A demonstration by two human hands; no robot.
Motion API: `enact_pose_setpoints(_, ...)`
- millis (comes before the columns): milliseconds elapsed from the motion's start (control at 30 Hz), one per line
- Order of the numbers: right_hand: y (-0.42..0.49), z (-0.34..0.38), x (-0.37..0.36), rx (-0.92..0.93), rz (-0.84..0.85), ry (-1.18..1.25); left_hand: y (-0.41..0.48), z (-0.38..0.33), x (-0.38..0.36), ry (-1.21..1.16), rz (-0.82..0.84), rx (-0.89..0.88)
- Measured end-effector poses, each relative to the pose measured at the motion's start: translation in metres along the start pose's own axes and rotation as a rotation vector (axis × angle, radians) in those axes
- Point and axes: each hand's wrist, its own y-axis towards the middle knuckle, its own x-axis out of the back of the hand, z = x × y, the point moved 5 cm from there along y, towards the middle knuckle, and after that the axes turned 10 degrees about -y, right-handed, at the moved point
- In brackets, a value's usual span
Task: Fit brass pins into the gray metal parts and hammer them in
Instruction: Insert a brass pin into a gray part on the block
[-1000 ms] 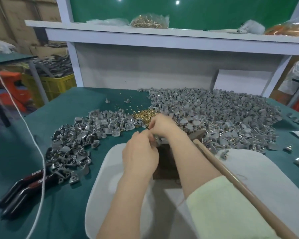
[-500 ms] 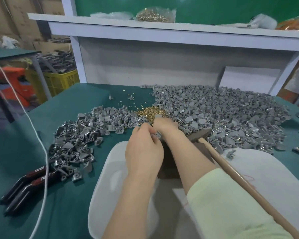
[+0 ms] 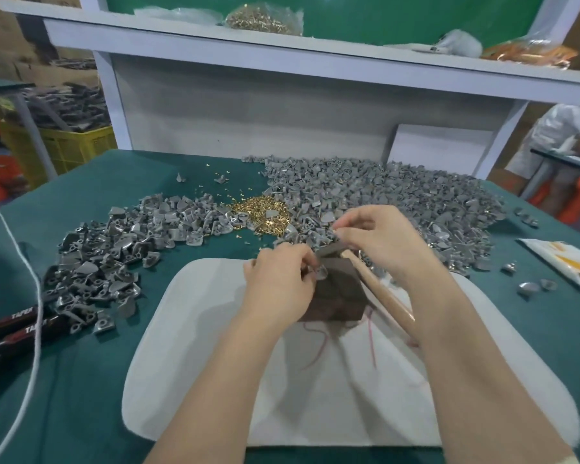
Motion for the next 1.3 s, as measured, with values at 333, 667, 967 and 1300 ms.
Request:
enact_pose_setpoints(333,-0.020,-0.013,-0.027,0.083,-0.054,0.105,-0.005,-0.014,0.007,-0.103,-0.100,-0.112)
enact_pose_setpoints(667,-0.024,-0.011,-0.029,0.035,-0.058,0.087,-0.003,-0.013,0.009,-0.074,-0.178,-0.161)
enact_pose_setpoints(967,-0.025,-0.012,-0.027,-0.003,-0.073,0.080,-0.003,-0.014,0.007,-0.069,-0.221,-0.185)
enact_pose_setpoints(1300,-0.027,-0.013,-0.026,0.134,-0.071,-0.225,-0.001,0.007,0.012,-0.110,0.005,0.078)
